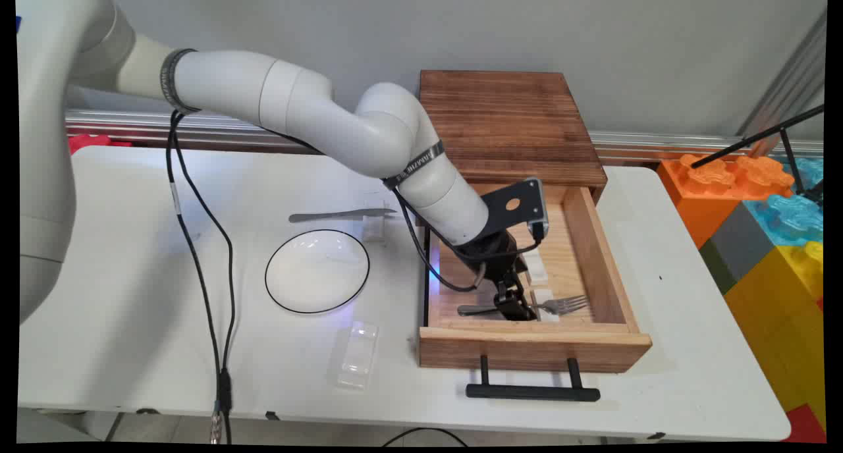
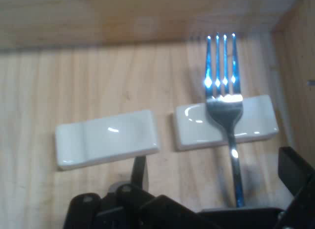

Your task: Pick up the knife from the left of the white plate

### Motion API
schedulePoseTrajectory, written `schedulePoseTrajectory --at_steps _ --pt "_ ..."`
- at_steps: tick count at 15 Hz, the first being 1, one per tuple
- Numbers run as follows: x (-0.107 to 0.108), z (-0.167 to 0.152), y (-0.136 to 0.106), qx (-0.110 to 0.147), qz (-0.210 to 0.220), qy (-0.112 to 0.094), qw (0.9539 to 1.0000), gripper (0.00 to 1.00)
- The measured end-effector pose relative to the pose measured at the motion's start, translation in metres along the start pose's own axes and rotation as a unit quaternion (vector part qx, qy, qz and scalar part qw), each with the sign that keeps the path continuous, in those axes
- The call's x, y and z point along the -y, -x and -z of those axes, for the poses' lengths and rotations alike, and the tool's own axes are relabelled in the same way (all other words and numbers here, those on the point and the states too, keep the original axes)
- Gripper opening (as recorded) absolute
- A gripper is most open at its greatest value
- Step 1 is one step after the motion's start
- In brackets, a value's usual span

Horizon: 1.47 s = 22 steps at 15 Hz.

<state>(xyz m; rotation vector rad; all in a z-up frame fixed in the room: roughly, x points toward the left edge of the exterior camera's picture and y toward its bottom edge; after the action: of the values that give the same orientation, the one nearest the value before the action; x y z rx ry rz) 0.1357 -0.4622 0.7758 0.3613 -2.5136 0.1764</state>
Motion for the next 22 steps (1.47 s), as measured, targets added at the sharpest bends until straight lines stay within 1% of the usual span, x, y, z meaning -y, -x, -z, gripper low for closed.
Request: schedulePoseTrajectory --at_steps 4,8,10,11,13,16,17,22 --pt "0.007 0.016 -0.010 -0.009 0.002 -0.008 0.9999 1.00" --pt "0.011 0.038 -0.021 -0.015 0.004 -0.002 0.9999 1.00" --pt "0.012 0.058 -0.030 -0.021 0.002 0.001 0.9998 1.00" --pt "0.014 0.073 -0.034 -0.025 0.000 0.002 0.9997 1.00" --pt "0.018 0.097 -0.037 -0.029 -0.003 0.001 0.9996 1.00" --pt "0.025 0.130 -0.033 -0.028 -0.008 0.000 0.9996 1.00" --pt "0.029 0.145 -0.028 -0.026 -0.011 0.000 0.9996 1.00" --pt "0.044 0.195 -0.005 -0.022 -0.019 -0.006 0.9996 1.00"
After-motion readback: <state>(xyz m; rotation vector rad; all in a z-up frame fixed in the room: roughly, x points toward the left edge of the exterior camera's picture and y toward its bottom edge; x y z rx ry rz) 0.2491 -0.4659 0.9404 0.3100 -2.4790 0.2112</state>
